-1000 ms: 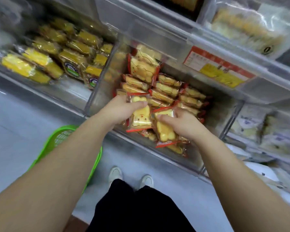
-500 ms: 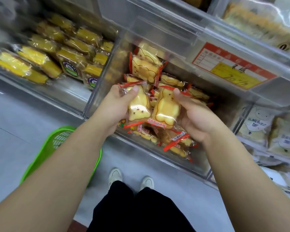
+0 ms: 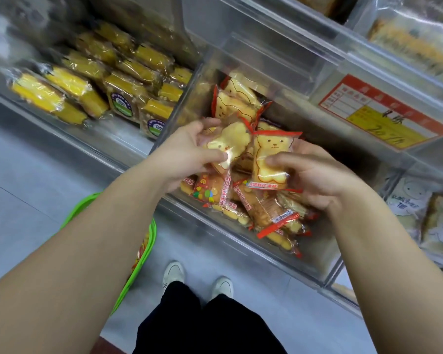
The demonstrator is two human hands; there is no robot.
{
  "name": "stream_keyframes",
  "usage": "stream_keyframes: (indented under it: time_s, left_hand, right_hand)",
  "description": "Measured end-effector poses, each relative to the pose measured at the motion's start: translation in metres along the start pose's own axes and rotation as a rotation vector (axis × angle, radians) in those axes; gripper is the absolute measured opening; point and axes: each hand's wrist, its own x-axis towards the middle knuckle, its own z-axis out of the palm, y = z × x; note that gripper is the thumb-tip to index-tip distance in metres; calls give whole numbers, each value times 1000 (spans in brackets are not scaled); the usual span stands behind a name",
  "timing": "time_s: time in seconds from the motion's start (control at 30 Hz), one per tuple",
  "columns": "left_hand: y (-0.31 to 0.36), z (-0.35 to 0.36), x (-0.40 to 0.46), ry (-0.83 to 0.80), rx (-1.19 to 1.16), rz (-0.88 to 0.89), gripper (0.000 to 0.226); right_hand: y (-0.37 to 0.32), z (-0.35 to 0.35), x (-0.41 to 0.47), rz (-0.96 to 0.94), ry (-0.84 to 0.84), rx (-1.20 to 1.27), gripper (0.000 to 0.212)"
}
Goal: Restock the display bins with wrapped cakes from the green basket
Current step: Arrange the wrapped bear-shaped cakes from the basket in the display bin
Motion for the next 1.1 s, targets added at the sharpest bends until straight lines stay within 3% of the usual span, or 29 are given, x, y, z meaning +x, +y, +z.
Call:
stream_keyframes:
  time_s: [0.13, 0.2, 0.37, 0.47, 0.6, 0.7, 0.8, 0.9, 1.03, 1.1]
  left_hand:
    - [17, 5, 22, 220, 318, 228, 41]
    - [20, 12, 35, 254, 444, 303, 41]
    - [10, 27, 61, 391, 615, 223, 49]
    - [5, 32, 59, 463, 646, 196, 51]
    - [-2, 28, 49, 424, 525, 189, 46]
    - [-4, 24, 37, 351, 258, 123, 46]
    - [-10, 20, 27, 298, 203, 70, 51]
    - [-13, 17, 20, 218, 228, 85, 57]
    - [-12, 10, 17, 219, 314, 57, 57]
    - [-12, 9, 14, 211, 384, 19, 57]
  right_hand:
    - [-4, -4, 8, -93, 280, -254, 66]
    - [-4, -6, 10, -168, 322, -393, 67]
    - [6, -2, 7, -252, 321, -860, 66]
    - [13, 6, 6, -304, 377, -982, 53]
    - [12, 28, 26, -475, 482, -999, 44]
    - [14, 41, 44, -234, 639, -805, 71]
    - [22, 46, 48, -32, 568, -606, 87]
    - [23, 55, 51, -82, 484, -504, 78]
    - [15, 68, 64, -67, 474, -645, 78]
    - [13, 68, 66, -61, 465, -592, 81]
